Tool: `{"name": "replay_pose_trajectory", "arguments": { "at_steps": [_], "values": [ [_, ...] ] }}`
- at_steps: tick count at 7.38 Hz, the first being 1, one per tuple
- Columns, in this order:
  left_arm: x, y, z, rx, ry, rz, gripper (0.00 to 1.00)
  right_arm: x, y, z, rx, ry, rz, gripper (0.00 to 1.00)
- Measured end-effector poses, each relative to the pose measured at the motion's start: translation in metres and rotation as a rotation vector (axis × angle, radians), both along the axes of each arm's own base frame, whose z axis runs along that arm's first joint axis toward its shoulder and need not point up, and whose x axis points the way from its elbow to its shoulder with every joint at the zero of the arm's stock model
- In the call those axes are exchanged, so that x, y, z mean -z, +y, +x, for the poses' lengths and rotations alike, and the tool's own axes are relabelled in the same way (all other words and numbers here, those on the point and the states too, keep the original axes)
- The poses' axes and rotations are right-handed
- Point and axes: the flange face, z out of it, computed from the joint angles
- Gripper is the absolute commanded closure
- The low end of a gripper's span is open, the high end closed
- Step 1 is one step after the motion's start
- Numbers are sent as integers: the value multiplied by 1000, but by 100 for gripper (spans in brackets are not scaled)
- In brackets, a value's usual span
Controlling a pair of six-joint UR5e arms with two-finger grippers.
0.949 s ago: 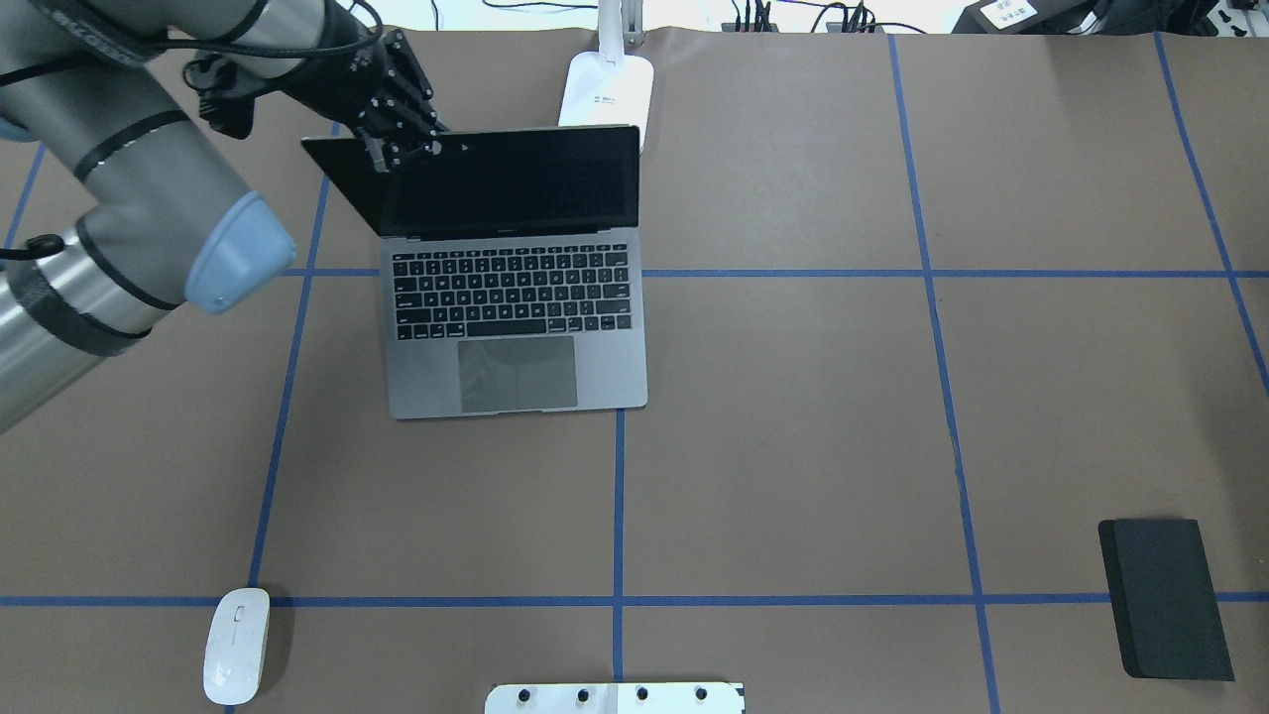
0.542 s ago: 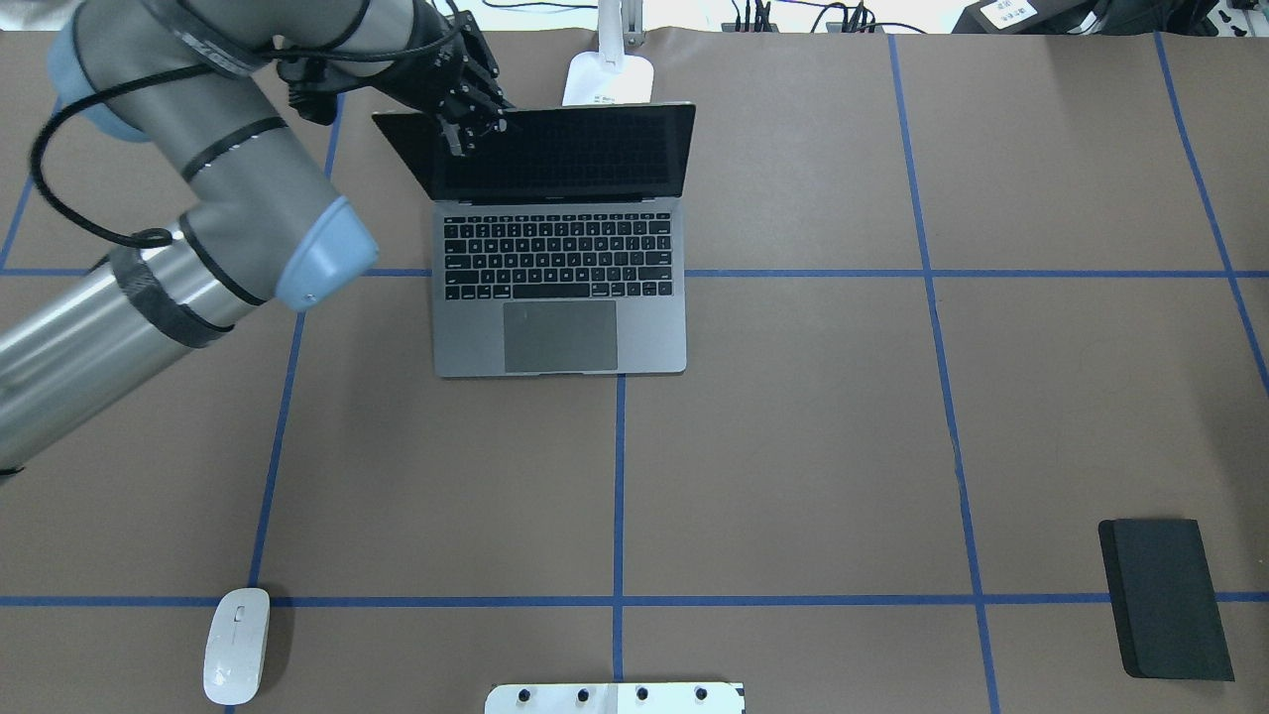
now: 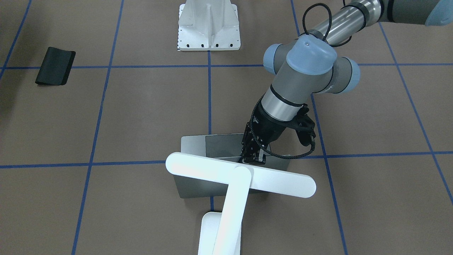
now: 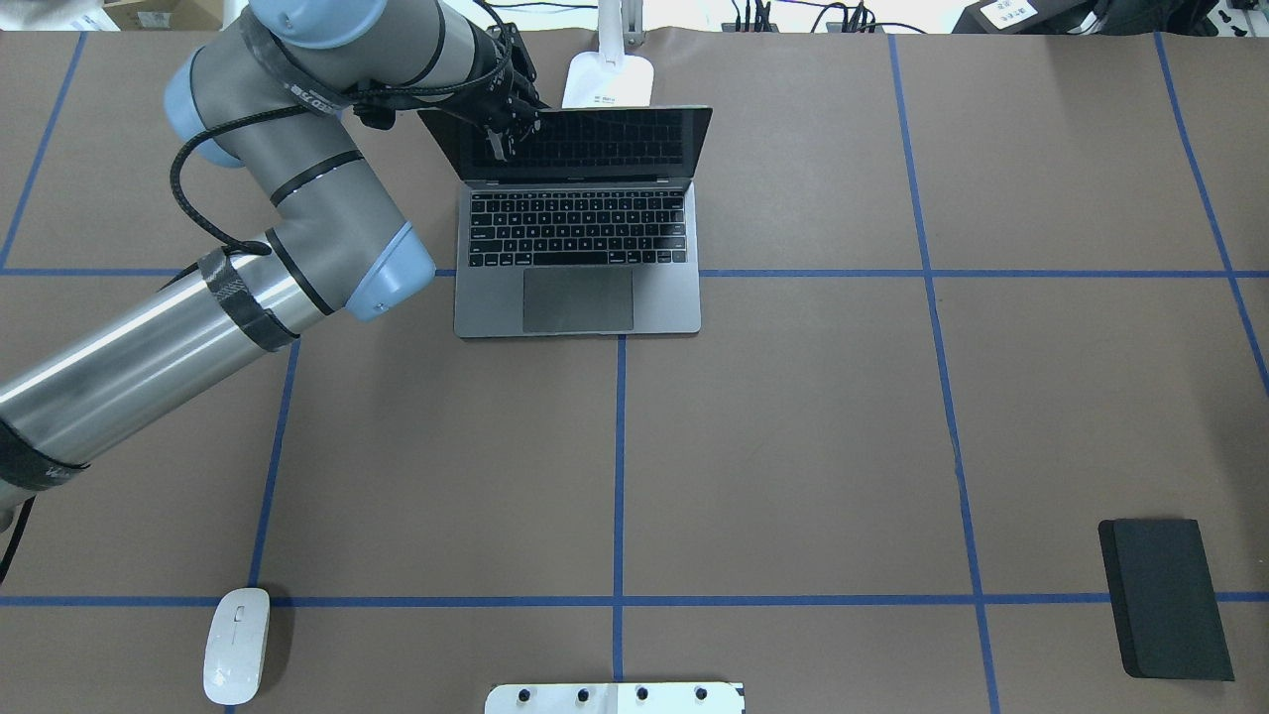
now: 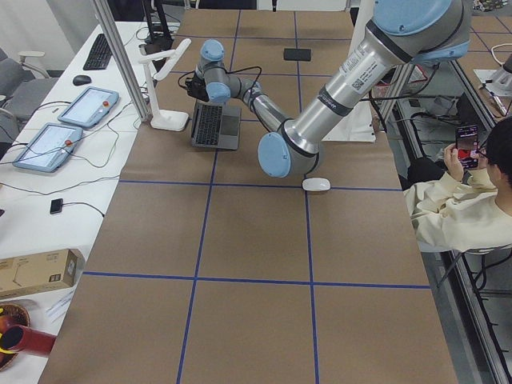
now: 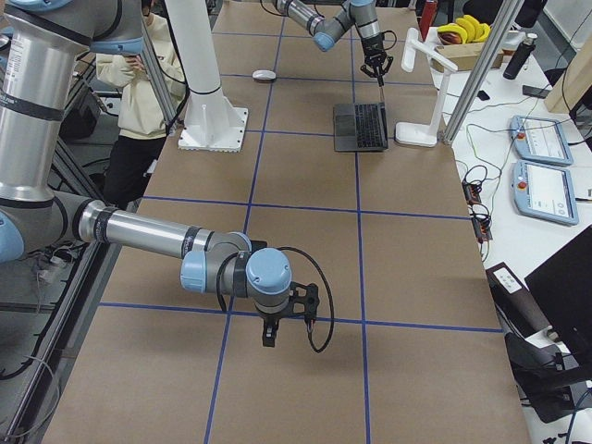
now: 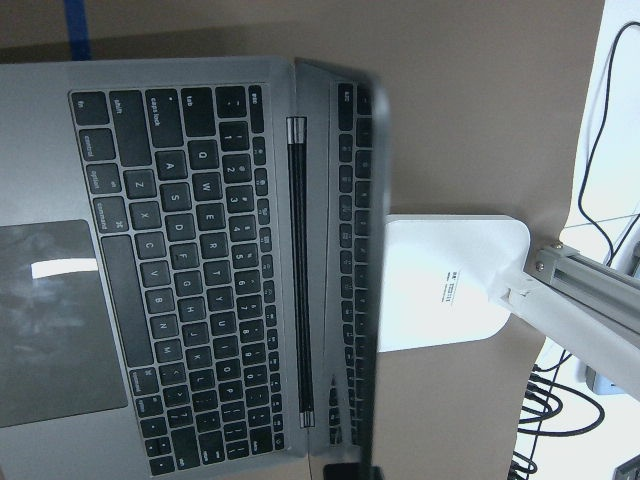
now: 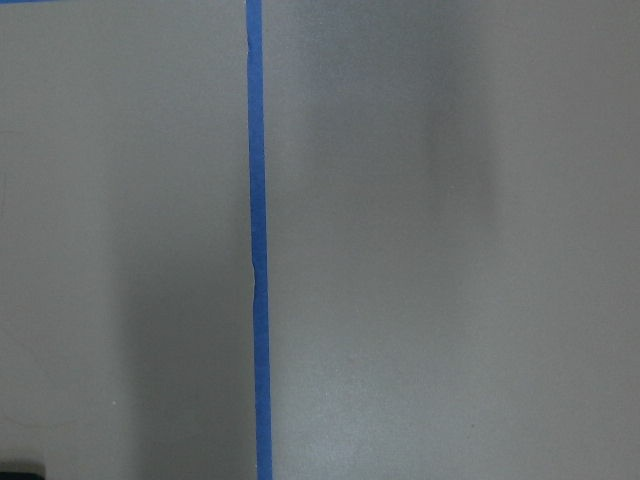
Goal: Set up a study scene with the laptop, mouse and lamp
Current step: 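Slide the open silver laptop with the left gripper toward the white lamp, then release the laptop and draw the left gripper back away from it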
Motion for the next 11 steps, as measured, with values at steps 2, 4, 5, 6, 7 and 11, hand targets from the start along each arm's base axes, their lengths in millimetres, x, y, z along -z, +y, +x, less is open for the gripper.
{"name": "replay_pose_trajectory", "arguments": {
  "at_steps": [2,4,5,6,7,11],
  "values": [
    [-5,-1,7,-3,-20,41,74,-1,0,0,0,0,-5,0],
    [-8,2,4,-11,-12,95,56,-1,0,0,0,0,-8,0],
    [-14,7,-1,-15,-14,111,37,-2,1,0,0,0,-9,0],
    [-22,17,-11,-21,-17,131,1,-2,1,0,0,0,-9,0],
    [-30,31,-26,-29,-22,151,1,-1,1,0,0,-1,-8,0],
    [-69,102,-119,-101,-124,351,1,12,-12,-4,6,-33,22,0]
  ]
}}
